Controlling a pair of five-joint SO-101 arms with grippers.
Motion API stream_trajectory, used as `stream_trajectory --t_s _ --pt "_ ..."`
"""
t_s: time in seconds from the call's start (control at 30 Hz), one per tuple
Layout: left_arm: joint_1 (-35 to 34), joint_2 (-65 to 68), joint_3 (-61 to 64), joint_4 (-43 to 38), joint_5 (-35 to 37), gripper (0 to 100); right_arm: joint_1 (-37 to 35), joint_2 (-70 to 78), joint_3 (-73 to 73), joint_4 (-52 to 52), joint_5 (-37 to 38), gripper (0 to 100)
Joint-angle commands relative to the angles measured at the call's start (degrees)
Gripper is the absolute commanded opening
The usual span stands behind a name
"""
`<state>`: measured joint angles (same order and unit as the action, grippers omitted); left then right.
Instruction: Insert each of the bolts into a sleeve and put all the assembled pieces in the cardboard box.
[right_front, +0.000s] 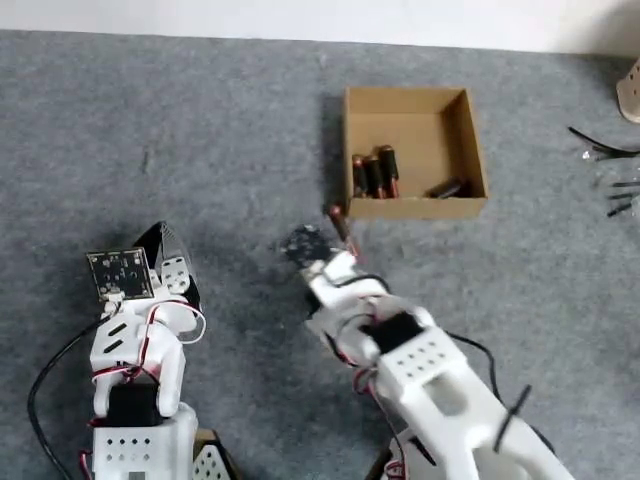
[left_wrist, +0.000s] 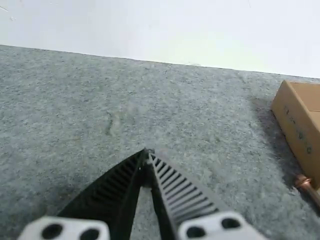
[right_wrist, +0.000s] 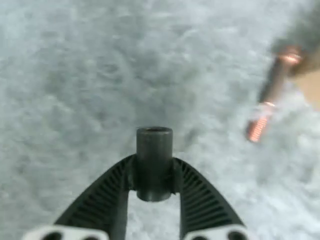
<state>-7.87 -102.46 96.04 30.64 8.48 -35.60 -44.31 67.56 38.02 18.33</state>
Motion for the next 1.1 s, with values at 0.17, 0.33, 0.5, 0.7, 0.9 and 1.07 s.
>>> stream_trajectory --t_s 0.17,0.33,0.5,0.7,0.9,1.07 --pt "13.23 0.31 1.19 -1.41 -0.26 1 10.59 -21.14 14.55 -5.32 -0.62 0.5" --pt "18.68 0.4 1.19 -1.41 0.0 1 15.52 -36.18 22.9 -5.58 -0.62 0.5" --pt "19.56 0.4 1.01 -1.32 1.67 1 19.3 -49.1 29.32 -3.82 -0.62 0.5" --pt "28.7 5.32 -8.31 4.92 6.51 1 19.74 -58.68 33.36 -1.36 -0.62 0.5" --pt "28.0 28.97 -20.09 4.84 7.03 1 19.74 -60.26 33.89 -0.4 -0.62 0.5" --pt "28.0 52.53 -33.54 3.43 13.45 1 19.74 -60.35 33.98 -0.48 -0.62 0.5"
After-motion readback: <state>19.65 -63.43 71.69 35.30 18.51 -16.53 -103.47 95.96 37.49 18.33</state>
